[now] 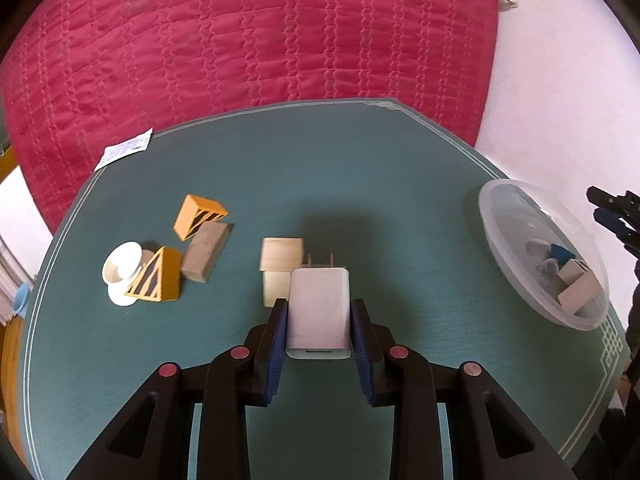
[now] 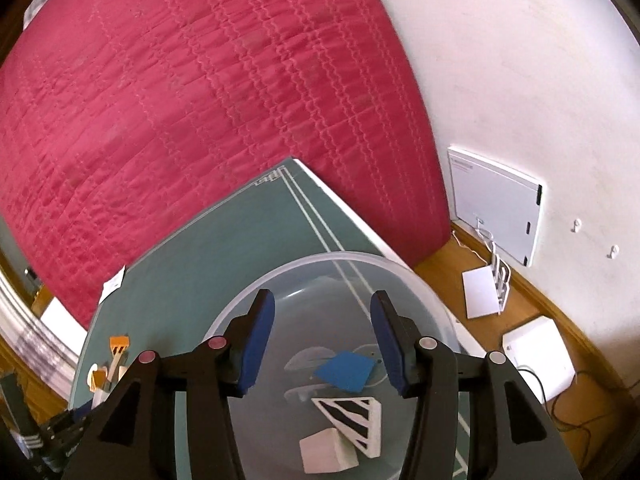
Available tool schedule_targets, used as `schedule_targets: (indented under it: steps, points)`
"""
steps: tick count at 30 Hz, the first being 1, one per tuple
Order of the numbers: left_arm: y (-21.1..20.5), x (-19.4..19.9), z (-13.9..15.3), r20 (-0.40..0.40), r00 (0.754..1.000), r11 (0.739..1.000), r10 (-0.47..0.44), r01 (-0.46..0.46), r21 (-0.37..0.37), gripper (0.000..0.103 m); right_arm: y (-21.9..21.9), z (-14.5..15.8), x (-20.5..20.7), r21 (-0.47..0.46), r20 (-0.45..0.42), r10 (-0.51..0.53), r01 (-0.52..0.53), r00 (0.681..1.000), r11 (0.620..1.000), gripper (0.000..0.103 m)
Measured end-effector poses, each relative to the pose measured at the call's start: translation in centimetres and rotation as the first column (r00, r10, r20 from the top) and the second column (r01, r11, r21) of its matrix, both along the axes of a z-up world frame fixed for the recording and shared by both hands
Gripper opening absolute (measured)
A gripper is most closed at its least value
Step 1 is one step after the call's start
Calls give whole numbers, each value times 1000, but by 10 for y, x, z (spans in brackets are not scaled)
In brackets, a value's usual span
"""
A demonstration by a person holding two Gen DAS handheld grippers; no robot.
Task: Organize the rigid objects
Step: 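Lower the blue cube into the clear bowl and open the right gripper, then carry the white charger block into the clear bowl and open the left gripper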
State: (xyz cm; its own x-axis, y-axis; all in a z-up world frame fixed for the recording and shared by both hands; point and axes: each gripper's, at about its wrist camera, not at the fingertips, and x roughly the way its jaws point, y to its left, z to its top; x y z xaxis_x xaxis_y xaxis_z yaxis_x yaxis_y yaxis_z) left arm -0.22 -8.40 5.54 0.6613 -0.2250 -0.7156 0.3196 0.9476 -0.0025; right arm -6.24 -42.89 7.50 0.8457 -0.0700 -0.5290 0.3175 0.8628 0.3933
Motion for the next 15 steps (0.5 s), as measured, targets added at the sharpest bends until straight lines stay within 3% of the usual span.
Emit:
schedule_targets:
  steps: [9, 15]
  points:
    - [-35, -5, 8, -7, 995, 995, -102, 102, -6, 32, 4, 1, -4, -41, -12, -32, 32, 999, 999, 52]
    - [-71, -11, 12, -22, 976, 976, -218, 217, -23, 32, 7, 2, -7, -66, -11, -39, 38, 999, 997, 52]
